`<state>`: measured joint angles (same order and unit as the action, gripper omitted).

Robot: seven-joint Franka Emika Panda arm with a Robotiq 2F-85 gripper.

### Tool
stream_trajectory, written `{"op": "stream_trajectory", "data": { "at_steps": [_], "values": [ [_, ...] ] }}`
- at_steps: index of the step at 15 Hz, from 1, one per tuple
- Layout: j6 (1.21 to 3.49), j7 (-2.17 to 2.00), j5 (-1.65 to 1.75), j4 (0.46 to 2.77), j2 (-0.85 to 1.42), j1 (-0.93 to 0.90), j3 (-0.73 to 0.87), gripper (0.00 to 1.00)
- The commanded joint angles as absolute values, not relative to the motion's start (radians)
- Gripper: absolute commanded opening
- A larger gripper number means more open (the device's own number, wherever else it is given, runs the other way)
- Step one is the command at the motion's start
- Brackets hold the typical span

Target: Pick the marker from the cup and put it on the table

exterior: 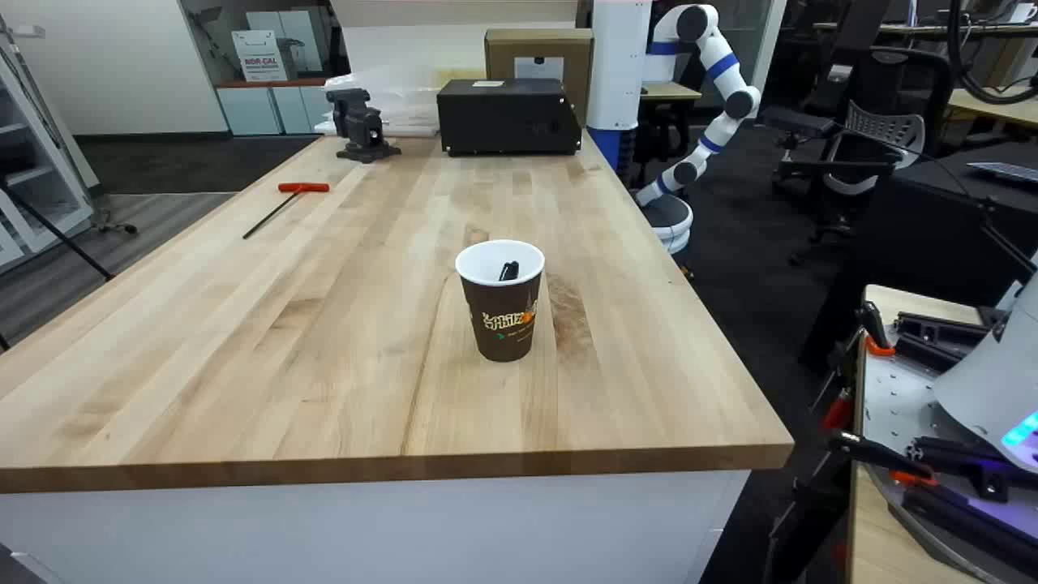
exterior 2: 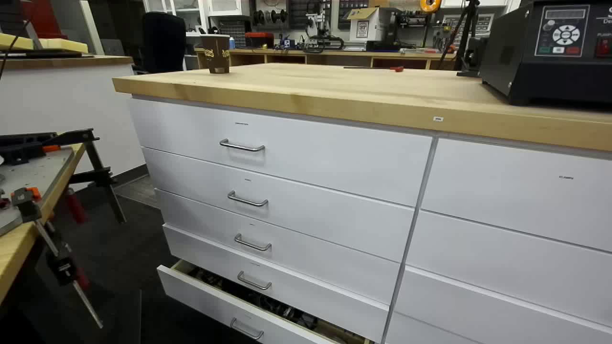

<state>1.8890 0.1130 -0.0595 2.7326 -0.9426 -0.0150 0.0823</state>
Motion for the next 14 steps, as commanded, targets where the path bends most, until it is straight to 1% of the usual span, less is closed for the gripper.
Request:
{"op": "stream_trajectory", "data": {
  "at_steps": [1, 9, 14],
  "values": [
    [1.887, 0.115, -0.062, 2.730, -0.942, -0.011, 0.079, 1.00],
    [1.893, 0.111, -0.065, 2.728, -0.929, -0.019, 0.070, 1.00],
    [1.892, 0.090, -0.059, 2.718, -0.879, -0.036, 0.012, 1.00]
  ]
}}
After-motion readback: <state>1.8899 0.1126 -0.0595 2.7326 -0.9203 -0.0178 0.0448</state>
